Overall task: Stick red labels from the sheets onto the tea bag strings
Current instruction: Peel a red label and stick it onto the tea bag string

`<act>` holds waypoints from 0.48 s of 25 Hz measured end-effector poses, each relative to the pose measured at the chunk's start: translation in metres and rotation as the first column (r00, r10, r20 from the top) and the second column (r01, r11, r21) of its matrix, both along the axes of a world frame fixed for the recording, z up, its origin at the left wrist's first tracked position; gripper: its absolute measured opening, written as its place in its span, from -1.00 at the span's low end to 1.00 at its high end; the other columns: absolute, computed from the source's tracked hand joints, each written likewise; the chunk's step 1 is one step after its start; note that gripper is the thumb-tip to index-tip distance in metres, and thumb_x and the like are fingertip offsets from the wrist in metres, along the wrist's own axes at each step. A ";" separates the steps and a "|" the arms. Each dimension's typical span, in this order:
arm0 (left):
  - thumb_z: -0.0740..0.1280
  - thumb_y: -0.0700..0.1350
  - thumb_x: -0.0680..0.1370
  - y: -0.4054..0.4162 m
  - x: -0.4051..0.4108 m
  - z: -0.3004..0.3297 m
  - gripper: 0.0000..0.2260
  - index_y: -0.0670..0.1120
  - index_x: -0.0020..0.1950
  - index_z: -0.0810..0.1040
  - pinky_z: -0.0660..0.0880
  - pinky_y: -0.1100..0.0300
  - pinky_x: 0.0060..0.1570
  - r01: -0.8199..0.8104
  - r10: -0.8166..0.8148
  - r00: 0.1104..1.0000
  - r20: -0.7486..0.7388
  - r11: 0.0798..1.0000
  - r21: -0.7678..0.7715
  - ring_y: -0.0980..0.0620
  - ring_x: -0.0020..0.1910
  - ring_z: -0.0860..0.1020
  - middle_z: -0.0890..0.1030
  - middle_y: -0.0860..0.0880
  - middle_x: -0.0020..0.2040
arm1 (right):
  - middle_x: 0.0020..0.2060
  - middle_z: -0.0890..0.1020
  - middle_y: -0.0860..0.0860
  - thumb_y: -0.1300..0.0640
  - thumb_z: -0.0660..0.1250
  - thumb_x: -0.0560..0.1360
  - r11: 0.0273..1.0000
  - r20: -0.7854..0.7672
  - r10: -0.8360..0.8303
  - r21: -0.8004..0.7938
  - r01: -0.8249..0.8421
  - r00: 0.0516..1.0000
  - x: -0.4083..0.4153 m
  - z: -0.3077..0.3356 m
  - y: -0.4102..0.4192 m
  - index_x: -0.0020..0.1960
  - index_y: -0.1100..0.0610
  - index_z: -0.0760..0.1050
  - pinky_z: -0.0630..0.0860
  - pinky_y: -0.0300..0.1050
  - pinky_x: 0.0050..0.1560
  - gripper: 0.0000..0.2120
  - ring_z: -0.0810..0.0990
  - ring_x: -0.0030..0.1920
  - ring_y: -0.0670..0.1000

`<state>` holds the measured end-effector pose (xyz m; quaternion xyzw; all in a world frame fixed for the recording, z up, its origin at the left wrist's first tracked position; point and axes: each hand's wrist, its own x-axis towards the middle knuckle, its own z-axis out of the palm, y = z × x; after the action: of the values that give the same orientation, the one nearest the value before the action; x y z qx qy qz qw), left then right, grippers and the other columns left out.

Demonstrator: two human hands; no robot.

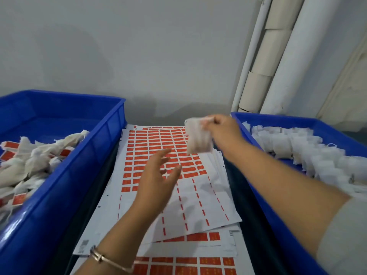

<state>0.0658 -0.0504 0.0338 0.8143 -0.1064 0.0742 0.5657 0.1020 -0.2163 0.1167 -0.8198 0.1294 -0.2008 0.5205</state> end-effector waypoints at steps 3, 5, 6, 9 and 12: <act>0.37 0.07 0.45 0.024 0.009 0.004 -0.40 0.19 0.44 0.20 0.43 0.29 -0.16 -0.078 0.079 0.992 -0.099 0.997 0.012 0.04 0.22 0.48 0.37 0.10 0.40 | -0.20 0.52 -0.11 0.13 0.24 0.56 0.995 -0.123 0.081 -0.045 -0.087 0.989 -0.022 -0.052 0.051 -0.10 0.01 0.51 0.56 -0.11 -0.08 -0.90 0.51 -0.15 -0.05; 0.37 0.06 0.46 0.039 0.008 -0.003 -0.41 0.19 0.44 0.21 0.42 0.41 -0.25 -0.017 0.022 0.991 -0.132 0.999 0.033 0.10 0.14 0.52 0.41 0.16 0.33 | -0.24 0.43 -0.23 0.04 0.25 0.57 0.994 -0.168 0.092 -0.043 -0.101 0.981 -0.037 -0.078 0.070 -0.09 -0.07 0.46 0.44 -0.31 -0.23 -0.93 0.44 -0.24 -0.15; 0.37 0.05 0.46 0.044 0.008 -0.009 -0.46 0.20 0.40 0.27 0.42 0.45 -0.31 0.013 -0.004 0.991 -0.134 0.998 0.061 0.16 0.03 0.54 0.46 0.22 0.22 | -0.26 0.40 -0.29 -0.01 0.25 0.56 0.995 -0.176 0.086 -0.036 -0.093 0.981 -0.043 -0.086 0.075 -0.09 -0.11 0.43 0.38 -0.37 -0.27 -0.95 0.42 -0.27 -0.18; 0.35 0.05 0.48 0.055 0.004 -0.025 -0.91 0.20 -0.03 0.57 0.45 0.44 -0.26 0.017 0.001 0.995 -0.101 0.985 0.173 0.26 -0.24 0.53 0.56 0.37 -0.21 | -0.20 0.44 -0.33 -0.06 0.25 0.55 0.995 -0.118 0.098 0.029 -0.096 0.988 -0.059 -0.101 0.077 -0.12 -0.12 0.42 0.38 -0.41 -0.22 -0.92 0.46 -0.21 -0.18; 0.30 0.09 0.48 0.061 -0.002 -0.033 -0.91 0.27 -0.21 0.55 0.31 0.50 -0.27 0.087 -0.075 0.996 -0.055 0.966 0.245 0.32 -0.24 0.51 0.52 0.42 -0.34 | -0.09 0.49 -0.30 -0.06 0.21 0.56 0.988 -0.068 0.123 0.101 -0.116 0.990 -0.075 -0.111 0.076 -0.07 -0.12 0.43 0.46 -0.43 -0.20 -0.93 0.53 -0.08 -0.13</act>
<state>0.0638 0.0104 0.0008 0.8749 -0.1353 0.0189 0.4646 0.0272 -0.1403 0.0057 -0.8068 0.1087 -0.1323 0.5655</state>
